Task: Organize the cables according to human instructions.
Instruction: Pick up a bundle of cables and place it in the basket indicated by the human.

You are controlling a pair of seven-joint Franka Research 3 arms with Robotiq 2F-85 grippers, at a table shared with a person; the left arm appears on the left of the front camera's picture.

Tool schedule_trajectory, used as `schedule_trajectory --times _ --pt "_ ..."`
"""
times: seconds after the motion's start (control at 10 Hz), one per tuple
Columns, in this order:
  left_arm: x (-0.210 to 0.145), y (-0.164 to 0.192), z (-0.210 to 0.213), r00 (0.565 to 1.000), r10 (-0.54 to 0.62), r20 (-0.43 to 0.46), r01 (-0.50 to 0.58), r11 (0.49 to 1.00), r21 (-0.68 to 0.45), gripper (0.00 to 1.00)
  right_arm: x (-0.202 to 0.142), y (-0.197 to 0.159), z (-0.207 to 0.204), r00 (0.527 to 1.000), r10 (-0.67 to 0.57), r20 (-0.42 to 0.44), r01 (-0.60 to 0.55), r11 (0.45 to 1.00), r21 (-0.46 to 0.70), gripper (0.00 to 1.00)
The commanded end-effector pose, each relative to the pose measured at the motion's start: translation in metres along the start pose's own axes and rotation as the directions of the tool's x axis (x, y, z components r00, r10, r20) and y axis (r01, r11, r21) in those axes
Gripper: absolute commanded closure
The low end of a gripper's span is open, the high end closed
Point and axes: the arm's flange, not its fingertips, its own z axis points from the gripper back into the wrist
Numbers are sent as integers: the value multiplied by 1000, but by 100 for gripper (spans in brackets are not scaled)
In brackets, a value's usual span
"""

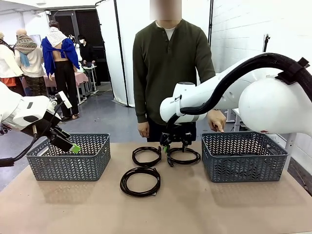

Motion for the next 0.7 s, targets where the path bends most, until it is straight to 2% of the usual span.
schedule_trajectory --times 0.0,0.1,0.6 --pt "0 2 -1 1000 7 12 -7 1000 -7 0 9 5 -1 1000 -13 -17 13 999 -48 0" --pt "0 2 -1 1000 7 12 -7 1000 -7 0 0 0 0 1000 0 0 0 1000 0 0" --pt "0 2 -1 1000 7 12 -7 1000 -7 0 3 4 -4 1000 -18 -18 18 1000 0 0"
